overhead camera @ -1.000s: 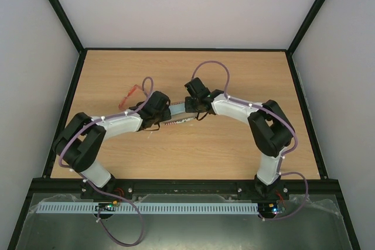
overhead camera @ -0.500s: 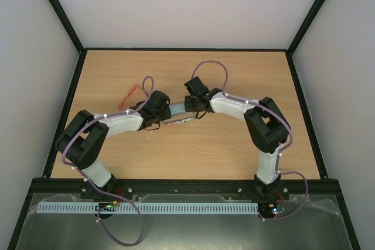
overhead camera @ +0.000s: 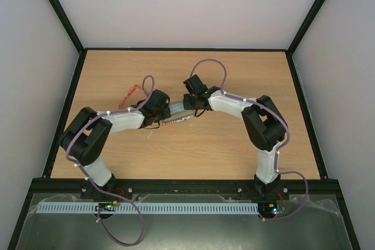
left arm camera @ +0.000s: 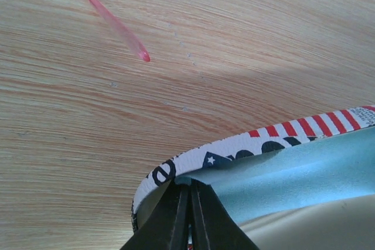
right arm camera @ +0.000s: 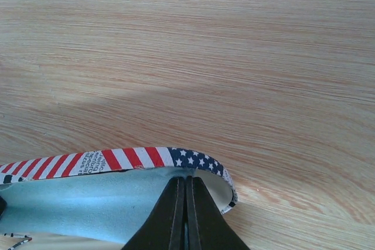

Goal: Organize the sunglasses
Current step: Place the glasses cleaning cloth in the sunglasses case.

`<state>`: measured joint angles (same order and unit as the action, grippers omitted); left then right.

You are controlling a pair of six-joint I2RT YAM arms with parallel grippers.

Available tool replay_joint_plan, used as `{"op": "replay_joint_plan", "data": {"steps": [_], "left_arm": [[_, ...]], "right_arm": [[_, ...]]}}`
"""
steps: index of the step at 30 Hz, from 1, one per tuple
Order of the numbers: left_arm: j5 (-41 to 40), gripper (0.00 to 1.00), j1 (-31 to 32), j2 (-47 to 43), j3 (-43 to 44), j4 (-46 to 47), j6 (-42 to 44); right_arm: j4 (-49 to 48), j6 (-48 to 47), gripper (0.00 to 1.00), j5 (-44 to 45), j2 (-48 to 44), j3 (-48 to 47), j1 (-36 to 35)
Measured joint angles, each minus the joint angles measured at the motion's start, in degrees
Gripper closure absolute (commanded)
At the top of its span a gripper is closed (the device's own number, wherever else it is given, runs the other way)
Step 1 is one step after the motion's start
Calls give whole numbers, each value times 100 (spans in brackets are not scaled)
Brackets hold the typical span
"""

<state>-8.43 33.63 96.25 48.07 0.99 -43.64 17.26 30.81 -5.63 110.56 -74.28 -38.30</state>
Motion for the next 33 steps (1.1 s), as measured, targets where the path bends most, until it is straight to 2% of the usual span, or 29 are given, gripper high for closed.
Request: {"op": "replay_joint_plan", "data": {"steps": [15,33], "left_arm": [[55,97,-17,74,39,-4,20],[50,83,-17,101,72,-26,61]], "right_arm": [[0,2,99,-22,205,-31,7],[2,17,89,-26,273,-149,20]]}}
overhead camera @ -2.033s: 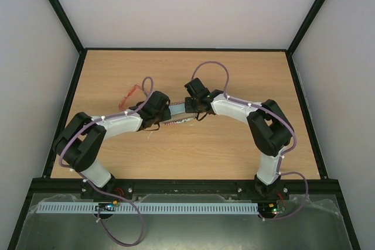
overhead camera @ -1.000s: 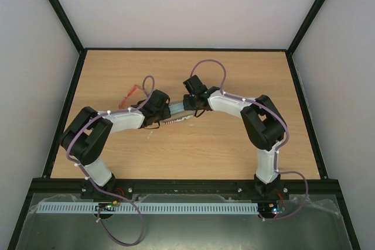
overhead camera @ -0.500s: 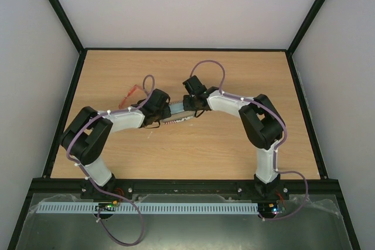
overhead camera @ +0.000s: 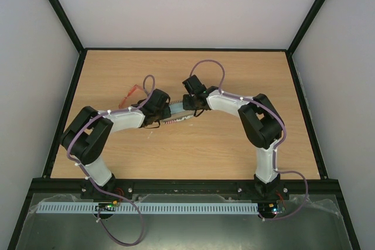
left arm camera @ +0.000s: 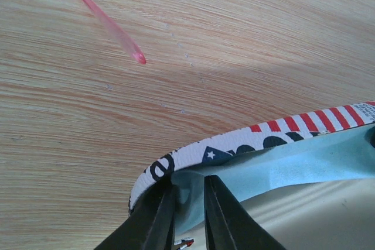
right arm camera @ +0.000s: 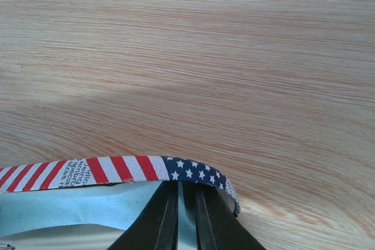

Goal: Organize the sunglasses
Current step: Place the glasses cleaning cloth in the sunglasses case.

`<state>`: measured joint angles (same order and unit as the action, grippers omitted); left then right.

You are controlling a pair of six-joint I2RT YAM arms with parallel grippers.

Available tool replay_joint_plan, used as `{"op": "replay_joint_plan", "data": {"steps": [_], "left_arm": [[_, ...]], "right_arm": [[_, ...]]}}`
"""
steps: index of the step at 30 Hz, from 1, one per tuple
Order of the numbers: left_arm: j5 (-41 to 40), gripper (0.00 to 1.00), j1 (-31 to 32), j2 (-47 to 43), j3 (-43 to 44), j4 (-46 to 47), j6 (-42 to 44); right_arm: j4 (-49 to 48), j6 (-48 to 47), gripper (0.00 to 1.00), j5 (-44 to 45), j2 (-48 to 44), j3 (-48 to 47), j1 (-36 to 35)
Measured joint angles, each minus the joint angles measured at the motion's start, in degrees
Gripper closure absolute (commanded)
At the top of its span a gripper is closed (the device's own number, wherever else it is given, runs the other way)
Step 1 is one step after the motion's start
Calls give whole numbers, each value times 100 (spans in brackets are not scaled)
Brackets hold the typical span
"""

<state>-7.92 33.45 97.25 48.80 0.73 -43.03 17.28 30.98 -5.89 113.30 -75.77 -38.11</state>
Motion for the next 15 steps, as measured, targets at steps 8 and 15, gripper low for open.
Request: {"op": "replay_joint_plan", "data": {"steps": [8,15], "left_arm": [[2,80,0,-2,0,-24,-7],[37,77,0,-59,-4,-66,-33]], "right_arm": [[0,9,87,0,0,0,0],[2,15,84,0,-17,2,0]]}}
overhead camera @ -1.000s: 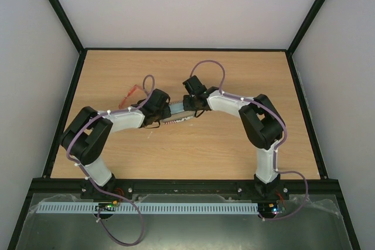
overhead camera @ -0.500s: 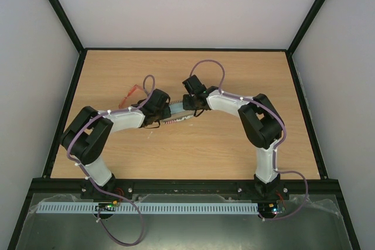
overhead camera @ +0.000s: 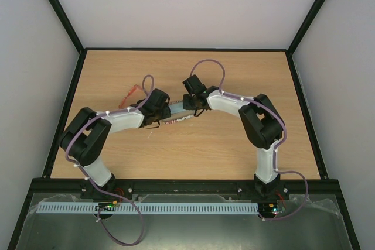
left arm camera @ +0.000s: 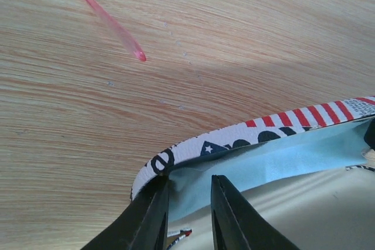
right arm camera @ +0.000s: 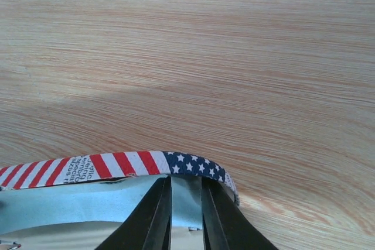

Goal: Organize the sunglasses
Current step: Place the glasses cleaning cloth in the sunglasses case, then adjust the sunglasses case at the center of the board.

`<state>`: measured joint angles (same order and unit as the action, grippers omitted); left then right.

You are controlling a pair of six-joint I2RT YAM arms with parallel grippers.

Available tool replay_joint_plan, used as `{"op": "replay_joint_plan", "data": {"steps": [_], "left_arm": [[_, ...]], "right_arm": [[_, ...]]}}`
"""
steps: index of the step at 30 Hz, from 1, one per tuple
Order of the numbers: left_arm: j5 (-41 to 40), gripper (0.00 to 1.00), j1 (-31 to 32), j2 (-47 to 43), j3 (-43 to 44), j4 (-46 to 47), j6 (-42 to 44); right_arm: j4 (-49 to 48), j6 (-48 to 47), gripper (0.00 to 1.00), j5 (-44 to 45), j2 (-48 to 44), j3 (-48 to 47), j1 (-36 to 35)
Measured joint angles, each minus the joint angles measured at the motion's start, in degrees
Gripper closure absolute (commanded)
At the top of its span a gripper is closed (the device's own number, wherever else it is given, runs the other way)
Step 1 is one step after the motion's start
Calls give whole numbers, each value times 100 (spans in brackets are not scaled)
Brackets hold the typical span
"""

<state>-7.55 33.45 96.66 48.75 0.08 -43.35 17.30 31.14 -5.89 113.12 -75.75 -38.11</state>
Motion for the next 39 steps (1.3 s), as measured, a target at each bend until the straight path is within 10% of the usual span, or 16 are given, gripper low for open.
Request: {"op": "replay_joint_plan", "data": {"steps": [12,24,39], "left_arm": [[26,65,0,-533,-90,-184,-79],[-17,19,-170,-1399,-57,-693,90],[243,52,-638,-175,1257,-992,719]], "right_arm": [[42,15,75,7,-452,33,2],[120,70,64,-20,-1495,905,2],[157,404,62,-238,-3342,2688,2]]}}
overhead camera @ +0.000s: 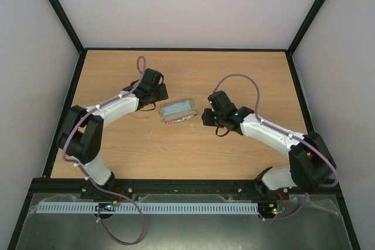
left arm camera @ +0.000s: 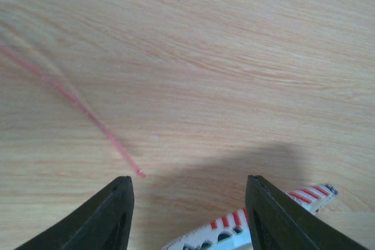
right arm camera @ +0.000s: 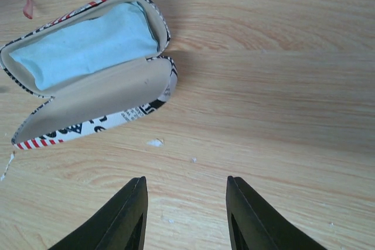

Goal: Organize the sunglasses
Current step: Adjust the sunglasses case at the center of the board.

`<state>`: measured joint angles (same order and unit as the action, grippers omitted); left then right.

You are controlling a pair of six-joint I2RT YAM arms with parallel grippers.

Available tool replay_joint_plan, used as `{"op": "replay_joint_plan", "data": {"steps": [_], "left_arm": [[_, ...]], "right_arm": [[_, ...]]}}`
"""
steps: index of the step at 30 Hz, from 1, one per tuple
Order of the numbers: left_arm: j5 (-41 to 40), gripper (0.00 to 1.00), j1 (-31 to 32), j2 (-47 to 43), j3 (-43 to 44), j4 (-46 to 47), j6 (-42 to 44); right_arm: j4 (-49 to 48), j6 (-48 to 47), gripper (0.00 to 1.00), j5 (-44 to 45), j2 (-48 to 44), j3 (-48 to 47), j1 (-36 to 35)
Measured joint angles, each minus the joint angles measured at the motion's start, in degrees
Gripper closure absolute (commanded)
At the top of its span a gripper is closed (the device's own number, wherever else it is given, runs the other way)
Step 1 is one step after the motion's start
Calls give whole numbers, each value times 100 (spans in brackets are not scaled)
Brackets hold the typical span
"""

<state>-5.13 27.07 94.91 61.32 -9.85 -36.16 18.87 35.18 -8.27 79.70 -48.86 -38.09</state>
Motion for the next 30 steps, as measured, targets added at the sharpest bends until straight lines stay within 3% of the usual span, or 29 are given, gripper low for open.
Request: {"op": "replay_joint_plan", "data": {"steps": [5,15,30], "left_arm": [[44,70,0,625,501,-22,155],[50,72,0,1027,599,-164,195],[59,73,105,1027,48,-90,109]], "right_arm": [[-15,151,62,-83,-214,221,0],[-275,256,62,-326,-214,507,0],[-463,273,62,-450,-114,623,0]]}}
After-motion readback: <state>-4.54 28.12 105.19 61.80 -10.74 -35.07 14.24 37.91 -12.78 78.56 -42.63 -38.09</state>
